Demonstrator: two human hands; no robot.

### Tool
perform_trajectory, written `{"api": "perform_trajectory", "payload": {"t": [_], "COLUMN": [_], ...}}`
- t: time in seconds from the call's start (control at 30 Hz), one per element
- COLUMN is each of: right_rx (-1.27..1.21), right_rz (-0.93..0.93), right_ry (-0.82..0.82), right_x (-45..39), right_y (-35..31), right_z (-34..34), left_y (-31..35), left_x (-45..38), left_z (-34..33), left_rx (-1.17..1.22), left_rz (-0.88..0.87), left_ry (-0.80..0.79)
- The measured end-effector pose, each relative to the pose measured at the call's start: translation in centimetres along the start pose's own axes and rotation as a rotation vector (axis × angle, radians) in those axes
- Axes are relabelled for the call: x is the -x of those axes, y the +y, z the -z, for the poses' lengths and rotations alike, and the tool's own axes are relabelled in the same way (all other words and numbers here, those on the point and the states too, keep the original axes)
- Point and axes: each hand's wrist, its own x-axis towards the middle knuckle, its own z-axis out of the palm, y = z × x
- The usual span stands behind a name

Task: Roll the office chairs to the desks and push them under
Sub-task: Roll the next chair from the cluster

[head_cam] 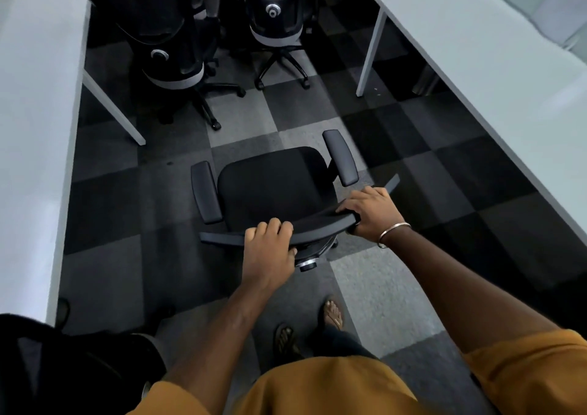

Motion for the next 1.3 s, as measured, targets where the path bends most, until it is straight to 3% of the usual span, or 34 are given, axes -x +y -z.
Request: {"api": "perform_trajectory", "payload": {"t": [0.37, 0.77, 0.97, 1.3], "right_rx": [0.003, 0.002, 0.014, -0.041], "right_rz": [0.034, 0.104, 0.072, -0.165], "right_ry": [-0.011, 0.028, 0.026, 0.061], "right_x": [10.1, 23.3, 30.9, 39.6], "right_y": [0.9, 4.6, 5.6, 1.4], "right_z": [-1.8, -3.2, -3.2, -5.2], "left_y": [5.3, 16.5, 20.1, 17.8], "left_x": [8.7, 19.3, 23.1, 26.1], "left_z": [-1.2, -3.6, -4.5, -5.1], "left_rx": [-0.032, -0.066, -0.125, -0.11], "left_rz": [0.005, 0.077, -0.093, -0.408], "left_ry": [0.02, 0.06, -0.032, 0.051]}}
